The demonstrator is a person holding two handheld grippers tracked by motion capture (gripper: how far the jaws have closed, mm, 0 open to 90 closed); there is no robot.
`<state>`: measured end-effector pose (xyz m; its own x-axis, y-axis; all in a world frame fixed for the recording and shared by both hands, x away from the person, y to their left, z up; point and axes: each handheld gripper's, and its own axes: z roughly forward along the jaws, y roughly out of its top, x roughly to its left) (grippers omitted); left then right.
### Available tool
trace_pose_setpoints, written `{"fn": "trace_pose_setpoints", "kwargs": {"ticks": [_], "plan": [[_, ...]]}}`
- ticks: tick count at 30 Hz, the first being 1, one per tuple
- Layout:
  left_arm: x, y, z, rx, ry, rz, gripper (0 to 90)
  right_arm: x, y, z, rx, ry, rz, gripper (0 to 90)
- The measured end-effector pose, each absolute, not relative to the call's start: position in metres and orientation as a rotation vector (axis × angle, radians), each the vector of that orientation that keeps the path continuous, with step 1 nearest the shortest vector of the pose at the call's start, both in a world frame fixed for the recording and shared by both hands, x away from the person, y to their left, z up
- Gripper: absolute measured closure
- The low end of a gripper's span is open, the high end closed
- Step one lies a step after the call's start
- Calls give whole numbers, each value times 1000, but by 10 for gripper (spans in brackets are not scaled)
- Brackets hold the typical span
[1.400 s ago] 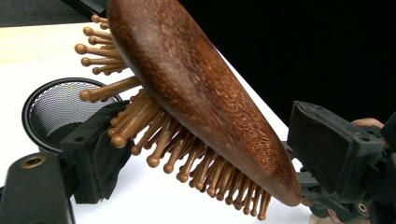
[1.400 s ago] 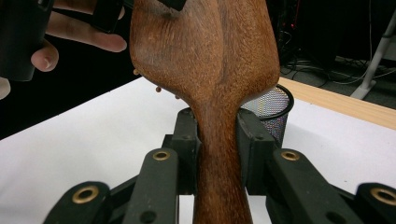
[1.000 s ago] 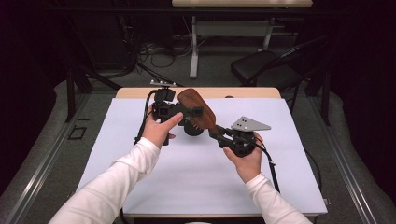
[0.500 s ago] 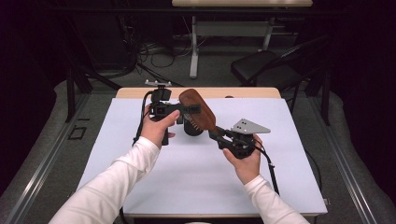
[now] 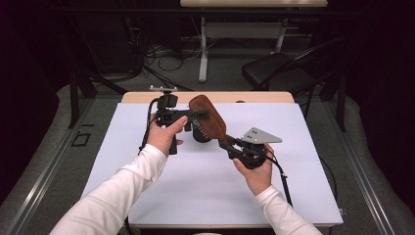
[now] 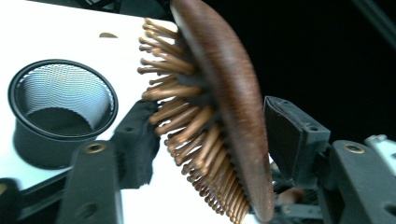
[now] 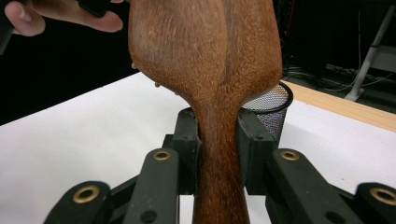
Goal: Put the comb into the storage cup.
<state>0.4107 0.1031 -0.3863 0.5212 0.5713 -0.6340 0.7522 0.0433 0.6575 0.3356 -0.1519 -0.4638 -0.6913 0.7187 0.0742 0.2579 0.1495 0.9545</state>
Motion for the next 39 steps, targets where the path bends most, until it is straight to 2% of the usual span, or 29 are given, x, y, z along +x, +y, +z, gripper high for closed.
{"fn": "trace_pose_setpoints", "kwargs": {"ticks": [16, 39], "plan": [[412, 102, -389, 1616, 1167, -342, 502, 333, -157, -475, 941, 2035, 1568, 719], [416, 103, -391, 1610, 1229, -405, 540, 333, -155, -480, 916, 2068, 1577, 692]]}}
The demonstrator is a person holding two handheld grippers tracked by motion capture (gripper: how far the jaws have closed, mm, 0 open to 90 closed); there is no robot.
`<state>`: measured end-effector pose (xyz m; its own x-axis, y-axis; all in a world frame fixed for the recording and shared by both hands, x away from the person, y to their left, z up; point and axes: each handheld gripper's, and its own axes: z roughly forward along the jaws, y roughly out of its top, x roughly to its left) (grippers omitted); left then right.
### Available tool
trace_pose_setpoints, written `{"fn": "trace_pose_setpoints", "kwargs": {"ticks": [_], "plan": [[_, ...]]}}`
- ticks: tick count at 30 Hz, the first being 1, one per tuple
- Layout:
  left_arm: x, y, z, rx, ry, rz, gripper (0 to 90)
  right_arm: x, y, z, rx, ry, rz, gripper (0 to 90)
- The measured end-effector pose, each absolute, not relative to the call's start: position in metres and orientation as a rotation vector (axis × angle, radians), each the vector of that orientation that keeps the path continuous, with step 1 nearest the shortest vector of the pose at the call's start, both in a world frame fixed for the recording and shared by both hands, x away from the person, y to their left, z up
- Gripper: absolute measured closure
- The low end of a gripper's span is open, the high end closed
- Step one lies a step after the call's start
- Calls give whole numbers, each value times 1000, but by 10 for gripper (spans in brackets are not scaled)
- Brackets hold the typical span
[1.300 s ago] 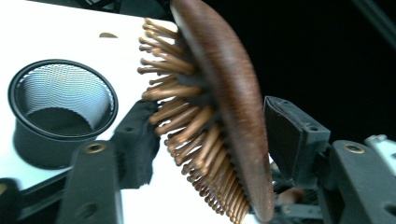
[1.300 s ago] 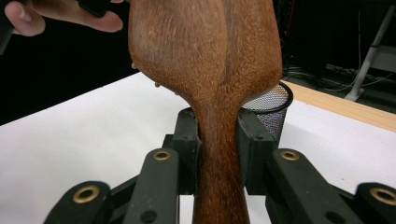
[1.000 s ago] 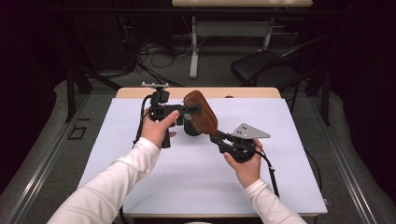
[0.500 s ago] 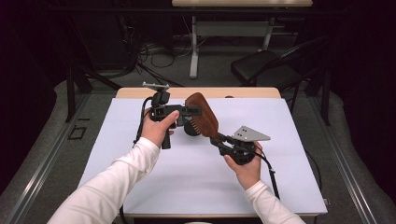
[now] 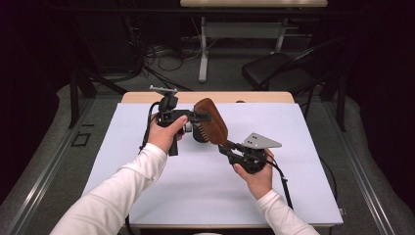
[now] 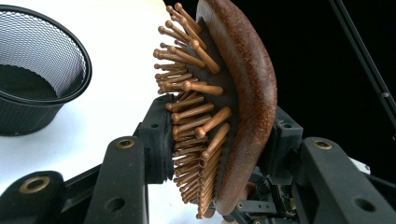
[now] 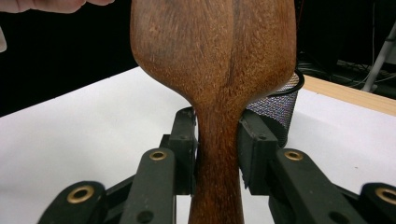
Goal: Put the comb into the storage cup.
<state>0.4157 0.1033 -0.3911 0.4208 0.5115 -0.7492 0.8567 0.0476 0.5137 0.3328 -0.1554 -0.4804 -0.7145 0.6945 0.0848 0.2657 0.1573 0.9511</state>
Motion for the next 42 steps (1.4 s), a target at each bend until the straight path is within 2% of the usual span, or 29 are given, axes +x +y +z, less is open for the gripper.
{"fn": "trace_pose_setpoints", "kwargs": {"ticks": [17, 30, 42], "plan": [[422, 99, -393, 1598, 1257, -420, 545, 335, -158, -480, 933, 2064, 1565, 601], [426, 103, -391, 1583, 1263, -390, 544, 336, -162, -477, 959, 2044, 1561, 397], [434, 112, -386, 1551, 1276, -362, 543, 333, -165, -463, 894, 2056, 1490, 388]]}}
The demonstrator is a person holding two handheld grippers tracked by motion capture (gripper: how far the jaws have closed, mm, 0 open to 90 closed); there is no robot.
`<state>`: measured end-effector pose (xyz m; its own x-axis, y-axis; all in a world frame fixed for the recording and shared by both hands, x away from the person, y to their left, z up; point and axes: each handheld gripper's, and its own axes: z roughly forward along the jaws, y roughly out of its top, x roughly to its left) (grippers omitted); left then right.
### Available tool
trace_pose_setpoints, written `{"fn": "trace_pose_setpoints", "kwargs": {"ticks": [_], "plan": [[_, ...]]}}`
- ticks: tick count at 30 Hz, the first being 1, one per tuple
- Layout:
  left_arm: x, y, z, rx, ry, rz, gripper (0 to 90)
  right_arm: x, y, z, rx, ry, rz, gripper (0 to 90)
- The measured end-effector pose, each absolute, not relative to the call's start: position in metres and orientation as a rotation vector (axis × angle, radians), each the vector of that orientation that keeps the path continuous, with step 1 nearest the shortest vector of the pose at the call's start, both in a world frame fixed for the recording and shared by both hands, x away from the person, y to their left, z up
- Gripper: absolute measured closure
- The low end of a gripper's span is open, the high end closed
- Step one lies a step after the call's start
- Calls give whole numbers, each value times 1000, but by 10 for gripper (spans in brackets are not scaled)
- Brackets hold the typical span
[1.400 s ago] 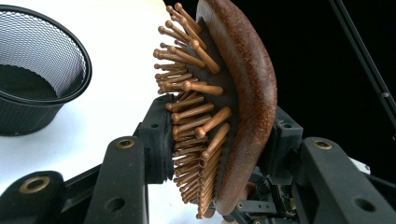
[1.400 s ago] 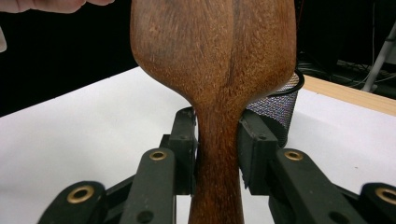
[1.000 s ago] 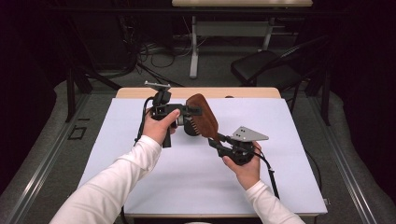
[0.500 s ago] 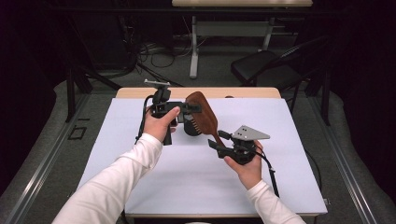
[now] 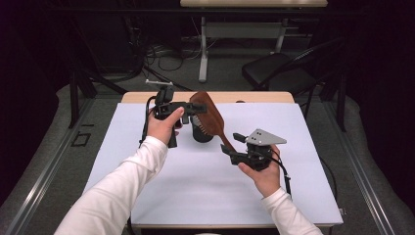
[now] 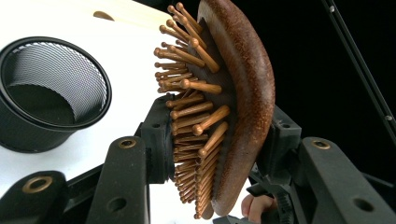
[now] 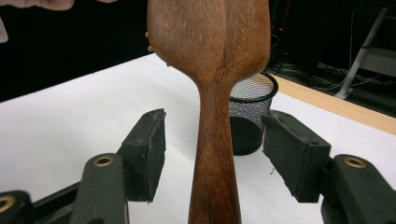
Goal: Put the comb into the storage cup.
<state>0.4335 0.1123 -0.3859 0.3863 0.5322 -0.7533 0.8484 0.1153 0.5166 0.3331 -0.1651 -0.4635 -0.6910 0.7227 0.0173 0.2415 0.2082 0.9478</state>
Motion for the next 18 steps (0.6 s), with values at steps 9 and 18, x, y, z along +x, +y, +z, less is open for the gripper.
{"fn": "trace_pose_setpoints", "kwargs": {"ticks": [9, 18], "plan": [[436, 119, -381, 1533, 1296, -343, 544, 334, -165, -461, 900, 2054, 1473, 333], [440, 122, -379, 1502, 1319, -318, 543, 338, -172, -456, 962, 2051, 1510, 266]]}}
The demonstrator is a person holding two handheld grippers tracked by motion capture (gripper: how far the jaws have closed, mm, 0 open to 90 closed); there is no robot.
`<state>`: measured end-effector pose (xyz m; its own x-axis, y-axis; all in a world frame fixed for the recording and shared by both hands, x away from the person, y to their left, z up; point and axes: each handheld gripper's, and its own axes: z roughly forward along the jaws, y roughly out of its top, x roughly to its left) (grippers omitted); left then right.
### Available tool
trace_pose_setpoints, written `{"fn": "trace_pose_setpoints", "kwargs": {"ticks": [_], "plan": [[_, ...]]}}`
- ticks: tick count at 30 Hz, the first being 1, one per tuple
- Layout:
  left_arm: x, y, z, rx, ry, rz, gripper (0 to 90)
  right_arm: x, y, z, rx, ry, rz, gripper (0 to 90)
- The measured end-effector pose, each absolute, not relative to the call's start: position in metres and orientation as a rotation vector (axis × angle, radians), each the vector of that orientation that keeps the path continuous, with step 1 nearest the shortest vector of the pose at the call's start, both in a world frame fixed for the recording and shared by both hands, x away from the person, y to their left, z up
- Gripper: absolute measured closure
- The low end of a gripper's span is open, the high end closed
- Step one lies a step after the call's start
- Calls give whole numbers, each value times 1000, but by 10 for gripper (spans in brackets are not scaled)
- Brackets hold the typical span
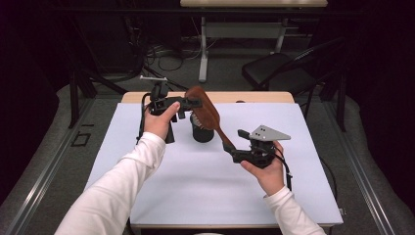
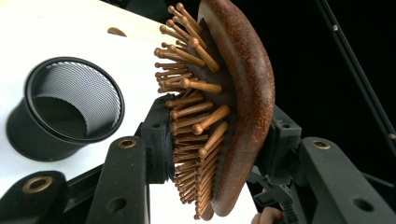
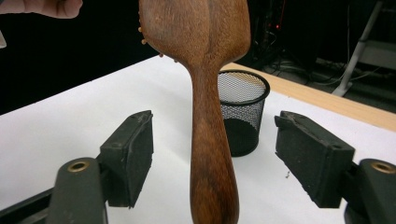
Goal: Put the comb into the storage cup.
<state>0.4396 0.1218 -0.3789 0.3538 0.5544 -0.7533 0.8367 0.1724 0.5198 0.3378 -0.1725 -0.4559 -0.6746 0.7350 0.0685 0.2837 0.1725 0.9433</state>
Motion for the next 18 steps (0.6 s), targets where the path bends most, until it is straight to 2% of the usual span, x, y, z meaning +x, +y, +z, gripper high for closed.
{"fn": "trace_pose_setpoints", "kwargs": {"ticks": [18], "plan": [[448, 135, -377, 1459, 1328, -265, 540, 345, -173, -458, 1087, 2151, 1460, 147]]}}
